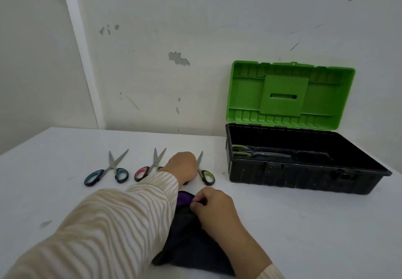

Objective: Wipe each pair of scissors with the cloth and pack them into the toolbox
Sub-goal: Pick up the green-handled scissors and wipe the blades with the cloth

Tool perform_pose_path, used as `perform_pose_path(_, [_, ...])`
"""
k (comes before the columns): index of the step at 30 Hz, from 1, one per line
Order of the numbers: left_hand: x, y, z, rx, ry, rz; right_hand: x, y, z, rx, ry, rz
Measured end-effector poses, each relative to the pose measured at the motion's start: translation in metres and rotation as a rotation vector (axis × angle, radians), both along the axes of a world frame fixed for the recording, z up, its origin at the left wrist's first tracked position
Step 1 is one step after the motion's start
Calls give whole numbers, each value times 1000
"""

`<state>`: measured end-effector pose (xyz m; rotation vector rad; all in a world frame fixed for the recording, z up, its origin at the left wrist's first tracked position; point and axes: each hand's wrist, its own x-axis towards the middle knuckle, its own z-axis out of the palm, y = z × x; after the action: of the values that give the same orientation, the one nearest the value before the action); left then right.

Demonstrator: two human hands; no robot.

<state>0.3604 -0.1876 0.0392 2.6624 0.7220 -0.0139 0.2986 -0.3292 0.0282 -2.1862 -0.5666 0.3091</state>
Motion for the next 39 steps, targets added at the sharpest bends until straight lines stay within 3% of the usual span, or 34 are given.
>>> perform_pose_path(5, [-7, 6, 19, -30, -67, 10, -2, -2, -1, 72, -50, -9])
perform_pose_path(6, [-13, 12, 24, -105, -134, 57, -3, -3, -1, 99, -34, -18])
perform_pose_path(11, [-82, 42, 46, -858, -524, 212, -4, -6, 4, 196, -35, -72])
perform_pose_path(15, [-145, 40, 42, -1175, -667, 284, -12, -3, 10, 264, -150, -75])
perform_pose_path(18, [-177, 28, 31, -1323, -705, 284, -28, 6, 15, 254, -124, 22])
perform_pose_path(22, [-189, 19, 19, -1361, -681, 269, -45, 15, 13, 167, -244, 113])
perform_pose_path(30, [-190, 34, 9, -1115, -504, 186, -33, 7, 17, 112, -241, 86])
perform_pose_path(39, [-194, 42, 12, -1049, -306, 100, 0, -18, 27, 516, -120, -291])
